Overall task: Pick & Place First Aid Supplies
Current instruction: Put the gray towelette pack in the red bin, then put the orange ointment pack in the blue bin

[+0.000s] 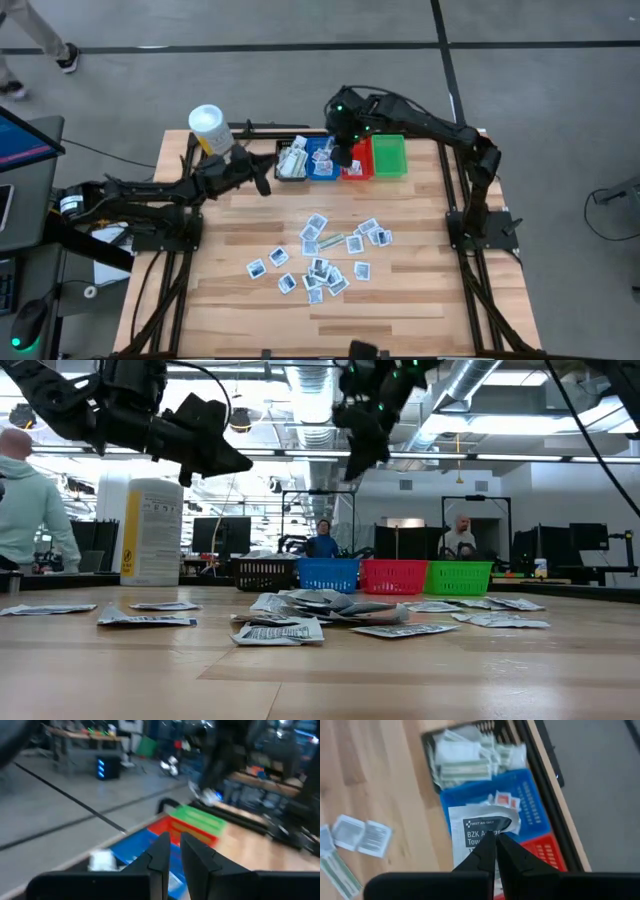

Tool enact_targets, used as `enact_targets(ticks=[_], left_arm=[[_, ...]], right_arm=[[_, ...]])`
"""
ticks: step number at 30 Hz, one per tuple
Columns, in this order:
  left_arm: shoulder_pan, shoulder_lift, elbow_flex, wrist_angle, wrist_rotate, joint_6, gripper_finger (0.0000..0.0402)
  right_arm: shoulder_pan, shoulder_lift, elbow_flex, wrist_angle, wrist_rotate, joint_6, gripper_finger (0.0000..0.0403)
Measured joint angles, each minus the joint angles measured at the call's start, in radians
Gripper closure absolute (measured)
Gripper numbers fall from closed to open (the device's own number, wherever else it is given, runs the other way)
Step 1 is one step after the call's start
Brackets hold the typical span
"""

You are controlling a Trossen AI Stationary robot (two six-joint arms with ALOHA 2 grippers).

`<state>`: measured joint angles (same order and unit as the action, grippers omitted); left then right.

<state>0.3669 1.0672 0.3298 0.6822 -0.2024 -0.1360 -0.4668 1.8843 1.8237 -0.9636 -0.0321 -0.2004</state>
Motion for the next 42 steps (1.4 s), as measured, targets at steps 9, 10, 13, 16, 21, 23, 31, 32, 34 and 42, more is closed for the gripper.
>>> enact_targets(ticks=[9, 10, 13, 16, 21, 23, 31, 32, 34, 42], left_arm=[[0.158, 0.0, 0.0, 0.054, 0.0, 0.004, 0.0358], [0.164, 0.0, 0.0, 0.058, 0.0, 0.004, 0.0358], [0.179, 0.0, 0.0, 0.059, -0.015, 0.026, 0.0358], [0.197, 0.0, 0.0, 0.06, -0.039, 0.057, 0.0358], [0.229, 0.0, 0.0, 0.063, -0.041, 0.061, 0.0358], [0.24, 0.0, 0.0, 0.066, -0.041, 0.061, 0.0358], [0.254, 0.0, 0.0, 0.067, -0.041, 0.024, 0.0358], [0.254, 0.0, 0.0, 0.067, -0.041, 0.023, 0.0358], [0.254, 0.0, 0.0, 0.067, -0.04, 0.023, 0.0358], [0.251, 0.0, 0.0, 0.067, -0.03, -0.026, 0.0358]], right_arm=[[-0.164, 0.0, -0.17, 0.069, -0.076, -0.084, 0.04], [-0.174, 0.0, -0.194, 0.091, -0.081, -0.091, 0.04], [-0.2, 0.0, -0.259, 0.121, -0.146, -0.097, 0.04], [-0.216, 0.0, -0.301, 0.127, -0.21, -0.107, 0.04], [-0.213, 0.0, -0.322, 0.123, -0.211, -0.149, 0.0396], [-0.207, 0.0, -0.322, 0.124, -0.211, -0.15, 0.039], [-0.188, 0.0, -0.322, 0.121, -0.207, -0.15, 0.036], [-0.187, 0.0, -0.322, 0.12, -0.206, -0.152, 0.0356], [-0.185, 0.0, -0.322, 0.117, -0.206, -0.163, 0.0347], [-0.181, 0.0, -0.322, 0.112, -0.203, -0.141, 0.0322]])
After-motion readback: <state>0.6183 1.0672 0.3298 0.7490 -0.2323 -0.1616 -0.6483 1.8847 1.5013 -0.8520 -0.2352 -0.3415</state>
